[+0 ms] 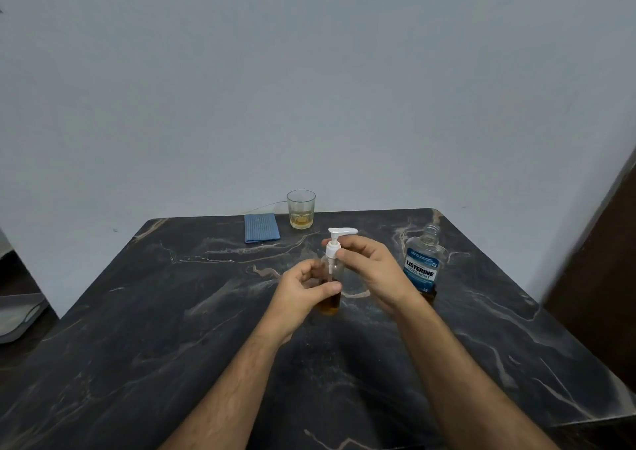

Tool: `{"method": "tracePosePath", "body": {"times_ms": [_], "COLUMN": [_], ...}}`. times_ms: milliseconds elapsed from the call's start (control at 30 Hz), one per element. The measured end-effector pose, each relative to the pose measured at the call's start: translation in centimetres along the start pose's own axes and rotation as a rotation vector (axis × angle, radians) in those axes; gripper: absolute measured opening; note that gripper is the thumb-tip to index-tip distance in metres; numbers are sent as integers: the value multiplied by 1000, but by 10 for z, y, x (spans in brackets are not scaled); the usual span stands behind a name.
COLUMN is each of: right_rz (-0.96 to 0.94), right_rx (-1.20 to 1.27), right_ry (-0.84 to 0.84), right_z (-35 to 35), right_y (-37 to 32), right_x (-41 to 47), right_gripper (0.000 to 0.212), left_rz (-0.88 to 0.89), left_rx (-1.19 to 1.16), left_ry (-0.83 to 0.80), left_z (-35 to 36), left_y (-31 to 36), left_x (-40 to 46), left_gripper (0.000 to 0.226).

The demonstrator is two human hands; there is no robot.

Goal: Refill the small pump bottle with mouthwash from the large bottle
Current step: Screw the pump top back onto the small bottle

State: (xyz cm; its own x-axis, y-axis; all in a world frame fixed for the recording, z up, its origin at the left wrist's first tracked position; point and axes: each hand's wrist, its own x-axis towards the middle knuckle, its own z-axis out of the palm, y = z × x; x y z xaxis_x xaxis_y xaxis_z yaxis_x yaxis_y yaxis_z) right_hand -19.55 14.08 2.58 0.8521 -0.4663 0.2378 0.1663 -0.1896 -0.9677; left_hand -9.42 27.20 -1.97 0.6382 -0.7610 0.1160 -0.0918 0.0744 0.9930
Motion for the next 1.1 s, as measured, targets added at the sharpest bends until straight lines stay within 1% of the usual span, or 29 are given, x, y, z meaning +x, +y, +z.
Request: {"method": "tracePosePath", "body": {"times_ms": [33,100,233,300,400,500,567,633,733,900,1033,1100], "right_rz": [-10,-23,-10,-23,-55,-51,-28,-20,-43,-31,-36,-48], "right_rx": [8,-1,70,98,68,58,88,99,64,102,125,118], "right_ry": [8,8,-20,1,37,24,12,5,24,11,18,43], "right_z": [0,0,0,-1,-2,-3,-4,-3,-1,0,3,2], "right_y": [0,-1,-5,-7,-9,-10,-12,-13,-12,-12,-13,-12], "right_x": [0,0,0,0,1,2,2,2,1,0,-2,-1], "right_gripper": [16,16,43,42,39,53,61,59,55,65,55,57], "left_rz": [0,-1,5,11,18,24,19,8,10,13,15,19], "left_rx": [4,13,17,20,18,17,7,1,-7,-15,-6,0], "left_ry": [-1,-6,-13,-21,-8,-5,-14,-20,-14,-15,-10,-12], "left_z": [0,0,1,2,1,1,1,2,2,1,1,1], "left_y": [1,4,6,8,10,10,9,9,9,8,11,11], "left_x": [0,0,-1,-1,-2,-2,-1,-2,-2,-2,-2,-2], "left_gripper": [32,37,36,37,43,47,40,37,41,34,38,39]}}
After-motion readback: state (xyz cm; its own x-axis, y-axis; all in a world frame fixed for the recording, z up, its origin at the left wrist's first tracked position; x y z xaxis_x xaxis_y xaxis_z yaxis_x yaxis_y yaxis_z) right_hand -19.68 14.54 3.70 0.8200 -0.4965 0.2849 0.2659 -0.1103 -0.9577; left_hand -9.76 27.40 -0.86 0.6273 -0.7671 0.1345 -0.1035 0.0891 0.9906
